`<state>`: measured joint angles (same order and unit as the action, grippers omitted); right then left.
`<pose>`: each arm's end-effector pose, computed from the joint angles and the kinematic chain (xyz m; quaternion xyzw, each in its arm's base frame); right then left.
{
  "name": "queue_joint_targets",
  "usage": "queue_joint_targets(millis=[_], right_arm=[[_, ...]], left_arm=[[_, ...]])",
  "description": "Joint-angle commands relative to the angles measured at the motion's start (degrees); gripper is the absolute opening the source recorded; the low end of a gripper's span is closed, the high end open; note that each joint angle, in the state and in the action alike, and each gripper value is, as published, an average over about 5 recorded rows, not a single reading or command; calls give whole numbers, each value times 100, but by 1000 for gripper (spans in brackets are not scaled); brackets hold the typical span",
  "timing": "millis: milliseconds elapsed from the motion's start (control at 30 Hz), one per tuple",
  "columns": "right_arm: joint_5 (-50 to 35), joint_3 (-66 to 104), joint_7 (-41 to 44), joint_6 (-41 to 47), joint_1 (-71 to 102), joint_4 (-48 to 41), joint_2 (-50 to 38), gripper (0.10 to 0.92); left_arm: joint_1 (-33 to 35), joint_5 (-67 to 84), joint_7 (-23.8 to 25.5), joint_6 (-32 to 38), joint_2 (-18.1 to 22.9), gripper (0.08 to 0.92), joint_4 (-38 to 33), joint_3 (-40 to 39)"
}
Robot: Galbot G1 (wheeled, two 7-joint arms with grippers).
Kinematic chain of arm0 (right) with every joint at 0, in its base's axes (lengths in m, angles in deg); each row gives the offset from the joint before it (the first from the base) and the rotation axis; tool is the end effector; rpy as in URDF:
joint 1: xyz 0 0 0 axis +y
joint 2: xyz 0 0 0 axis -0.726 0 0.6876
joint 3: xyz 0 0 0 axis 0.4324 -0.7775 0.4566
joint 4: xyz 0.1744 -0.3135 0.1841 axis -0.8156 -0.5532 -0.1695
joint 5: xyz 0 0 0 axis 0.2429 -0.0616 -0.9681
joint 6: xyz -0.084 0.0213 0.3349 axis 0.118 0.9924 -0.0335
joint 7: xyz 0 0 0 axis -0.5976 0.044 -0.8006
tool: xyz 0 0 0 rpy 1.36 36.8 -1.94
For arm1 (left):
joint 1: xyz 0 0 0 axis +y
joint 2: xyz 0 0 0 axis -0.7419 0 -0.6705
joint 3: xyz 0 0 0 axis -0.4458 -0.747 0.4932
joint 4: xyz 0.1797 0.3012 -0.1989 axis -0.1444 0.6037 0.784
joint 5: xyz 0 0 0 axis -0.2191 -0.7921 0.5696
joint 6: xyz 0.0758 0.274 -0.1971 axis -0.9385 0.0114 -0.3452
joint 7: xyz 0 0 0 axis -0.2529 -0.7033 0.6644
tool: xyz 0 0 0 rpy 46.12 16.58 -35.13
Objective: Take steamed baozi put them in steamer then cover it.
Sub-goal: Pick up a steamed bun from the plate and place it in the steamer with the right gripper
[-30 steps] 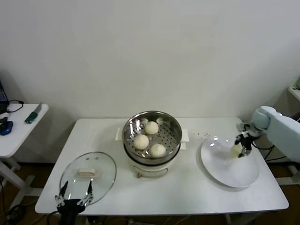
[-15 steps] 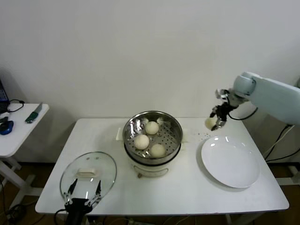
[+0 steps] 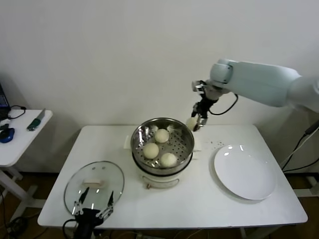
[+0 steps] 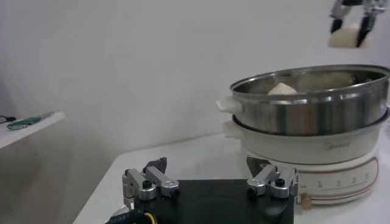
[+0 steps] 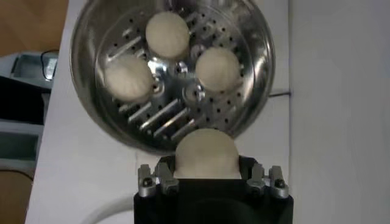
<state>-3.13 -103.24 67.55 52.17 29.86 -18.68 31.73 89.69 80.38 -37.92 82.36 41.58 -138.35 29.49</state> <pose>0.6665 -0.0011 0.0045 0.5493 -0.5550 0.4807 0.3990 0.0415 0.0478 -0.3474 -0.0280 -0.9892 -0.0889 0.1133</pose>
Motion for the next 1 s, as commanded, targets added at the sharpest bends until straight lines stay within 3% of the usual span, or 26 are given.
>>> queue_joint_targets(millis=[33,433,1000], right_arm=[[-435,-216,-157,179,262,32,912,670],[250,-123,-219,174,994,-246,869,670],[495,79,-229,127,1149,-650,860,686]], left_arm=[[2,-66,16,6,-34,823,24,2],[13,3,-2,-3,-18,823,66,63],[-86,-2,-2,-43,-48,823,153,60]])
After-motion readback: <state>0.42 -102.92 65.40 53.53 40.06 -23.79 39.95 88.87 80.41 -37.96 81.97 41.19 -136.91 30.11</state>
